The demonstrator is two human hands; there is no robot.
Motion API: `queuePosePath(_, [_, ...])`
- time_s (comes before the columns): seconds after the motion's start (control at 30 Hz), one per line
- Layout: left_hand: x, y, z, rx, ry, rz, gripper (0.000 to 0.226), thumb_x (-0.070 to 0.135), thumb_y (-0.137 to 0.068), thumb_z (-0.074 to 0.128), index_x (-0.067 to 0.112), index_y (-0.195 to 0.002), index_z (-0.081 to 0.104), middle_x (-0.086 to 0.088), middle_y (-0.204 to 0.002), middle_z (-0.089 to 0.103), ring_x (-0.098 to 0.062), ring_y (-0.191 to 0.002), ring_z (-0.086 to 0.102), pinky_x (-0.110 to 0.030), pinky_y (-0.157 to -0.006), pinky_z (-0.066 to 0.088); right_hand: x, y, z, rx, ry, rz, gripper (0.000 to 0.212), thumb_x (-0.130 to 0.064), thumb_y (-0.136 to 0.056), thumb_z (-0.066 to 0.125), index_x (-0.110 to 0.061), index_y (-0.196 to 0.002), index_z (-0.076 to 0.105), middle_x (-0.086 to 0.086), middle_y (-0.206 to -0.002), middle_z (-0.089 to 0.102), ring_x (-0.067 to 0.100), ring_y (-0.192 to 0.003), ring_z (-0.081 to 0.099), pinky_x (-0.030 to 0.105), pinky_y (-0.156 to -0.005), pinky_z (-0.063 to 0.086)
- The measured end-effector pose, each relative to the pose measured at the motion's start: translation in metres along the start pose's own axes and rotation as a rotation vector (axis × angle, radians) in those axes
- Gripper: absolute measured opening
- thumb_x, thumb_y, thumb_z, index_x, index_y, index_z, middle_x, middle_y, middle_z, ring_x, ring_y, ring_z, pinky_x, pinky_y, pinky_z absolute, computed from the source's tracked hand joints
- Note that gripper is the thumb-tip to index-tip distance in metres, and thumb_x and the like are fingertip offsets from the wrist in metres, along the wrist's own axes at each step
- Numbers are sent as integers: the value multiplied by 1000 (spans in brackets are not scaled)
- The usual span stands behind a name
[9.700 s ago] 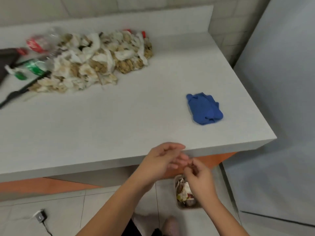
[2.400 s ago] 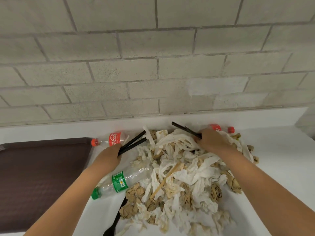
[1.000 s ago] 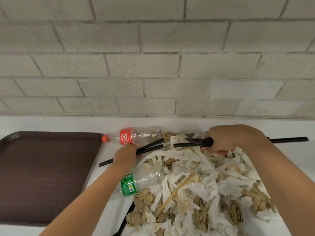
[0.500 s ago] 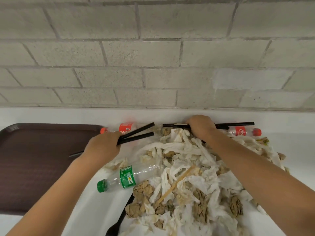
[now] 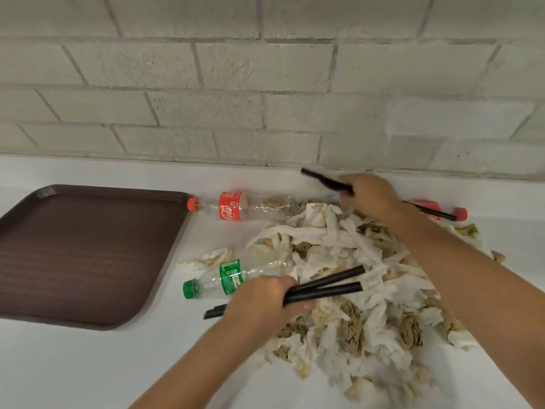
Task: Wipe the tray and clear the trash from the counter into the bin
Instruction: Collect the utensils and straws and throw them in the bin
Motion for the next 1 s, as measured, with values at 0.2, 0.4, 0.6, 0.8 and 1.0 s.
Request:
queuePosePath(0.2, [6,-10,27,82,-235,-76,25,34,-91,48,25,-110,60,-1,-97,66,-21,-91,61,-28,-67,39,-8,33,-79,384,-498,3,18,-24,-89,59,-9,-85,52,16,-71,58,32,-65,56,37,-60,46])
queuePosePath(0.4, [-9,6,-5,32,171,-170,24,47,-89,55,28,-75,57,9,-55,49,-6,-46,46,-17,-45,35,-15,70,-101,351,-691,42,17,-18,-92,54,-3,-95,61,4,-81,63,-1,-58,51,7,-59,39])
queuePosePath(0.6, [-63,40,-66,336,591,-335,29,33,-87,63,11,-68,61,1,-48,47,-7,-34,35,-20,-38,31,-38,105,-79,179,-677,134,33,-44,-88,60,-12,-84,68,1,-62,61,10,-46,49,26,-54,41])
queuePosePath(0.8, [-110,80,-99,519,911,-406,14,17,-91,56,16,-93,70,-5,-65,69,-9,-40,35,-23,-47,36,-147,155,-23,-216,-427,-151,17,-46,-86,60,-40,-102,60,-7,-69,64,4,-47,53,18,-45,47])
queuePosePath(1.0, [-128,110,-106,536,1030,-430,15,21,-93,55,20,-99,69,-2,-54,56,-15,-49,38,-30,-55,40,-250,187,77,-411,23,-560,24,-31,-85,63,-25,-108,64,5,-90,67,25,-83,62,30,-67,46])
Point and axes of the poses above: each hand's wrist, its own y-axis away from the middle knuckle, its own z-axis out of the palm, x = y × z, the point moved 8 cm from there along -y, towards the middle knuckle
